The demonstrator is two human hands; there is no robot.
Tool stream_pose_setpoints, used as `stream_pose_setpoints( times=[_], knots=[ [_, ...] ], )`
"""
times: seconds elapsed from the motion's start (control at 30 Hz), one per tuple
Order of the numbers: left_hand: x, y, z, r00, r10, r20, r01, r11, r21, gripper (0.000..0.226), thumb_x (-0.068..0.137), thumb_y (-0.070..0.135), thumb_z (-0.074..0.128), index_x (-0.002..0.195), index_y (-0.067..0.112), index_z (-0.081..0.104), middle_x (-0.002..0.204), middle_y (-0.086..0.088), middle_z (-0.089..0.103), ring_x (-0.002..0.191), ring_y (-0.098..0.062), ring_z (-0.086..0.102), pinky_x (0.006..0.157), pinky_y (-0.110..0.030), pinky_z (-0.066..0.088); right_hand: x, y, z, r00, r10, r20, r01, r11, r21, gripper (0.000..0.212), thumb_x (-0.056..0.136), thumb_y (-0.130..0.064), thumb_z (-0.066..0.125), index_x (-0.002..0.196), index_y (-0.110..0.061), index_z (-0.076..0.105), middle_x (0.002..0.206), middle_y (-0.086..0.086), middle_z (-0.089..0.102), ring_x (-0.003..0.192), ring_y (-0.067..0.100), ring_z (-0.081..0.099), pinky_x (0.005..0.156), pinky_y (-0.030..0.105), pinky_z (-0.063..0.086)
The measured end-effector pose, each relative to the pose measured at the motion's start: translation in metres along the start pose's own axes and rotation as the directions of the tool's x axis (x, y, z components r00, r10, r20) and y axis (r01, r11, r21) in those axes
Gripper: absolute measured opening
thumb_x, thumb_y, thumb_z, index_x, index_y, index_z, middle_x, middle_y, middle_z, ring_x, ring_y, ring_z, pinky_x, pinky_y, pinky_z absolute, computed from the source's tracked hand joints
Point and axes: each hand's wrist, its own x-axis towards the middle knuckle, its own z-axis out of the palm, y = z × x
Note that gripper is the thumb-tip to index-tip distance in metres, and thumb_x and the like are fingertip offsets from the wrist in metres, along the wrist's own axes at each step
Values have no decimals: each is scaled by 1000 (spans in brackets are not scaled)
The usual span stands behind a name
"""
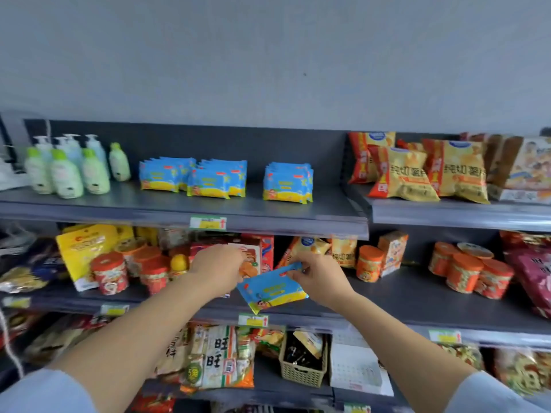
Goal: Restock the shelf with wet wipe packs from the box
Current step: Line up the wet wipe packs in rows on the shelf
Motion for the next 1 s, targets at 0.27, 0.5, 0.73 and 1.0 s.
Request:
stream_pose_setpoints(
  times=[0.27, 0.5, 0.73, 1.0],
  knots=[
    [-18, -94, -23, 993, -75, -90, 77, 997, 21, 31, 89, 38, 60, 114, 20, 61, 115, -2, 61, 108, -25, 58, 79, -38, 52, 44, -82, 18, 987, 2, -162, 21, 990, 141, 20, 89, -29, 66, 104, -17, 66, 90, -3, 66, 82, 16, 64, 64, 27, 52],
    [-13, -145, -41, 983, -119, -138, 121, 993, 7, 29, 91, 36, 57, 116, 21, 59, 113, -1, 59, 108, -24, 56, 73, -35, 44, 95, -132, 26, 969, 35, -244, 33, 963, 268, 23, 87, -29, 68, 105, -17, 62, 91, -3, 61, 84, 13, 58, 70, 28, 51],
    [19, -200, -42, 966, -175, -190, 178, 984, -2, 20, 90, 34, 57, 102, 19, 60, 101, -1, 61, 95, -23, 58, 69, -36, 49, 163, -161, 42, 972, 49, -229, 36, 935, 354, 21, 86, -31, 69, 99, -19, 56, 82, -4, 58, 78, 16, 60, 68, 33, 54],
    [78, -268, -33, 943, -254, -217, 267, 963, 29, 25, 94, 35, 55, 109, 16, 60, 99, -3, 61, 90, -24, 59, 70, -38, 52, 258, -173, 78, 985, 43, -170, 38, 893, 448, 21, 85, -29, 70, 93, -18, 54, 74, -1, 56, 71, 22, 57, 62, 35, 47]
  ],
)
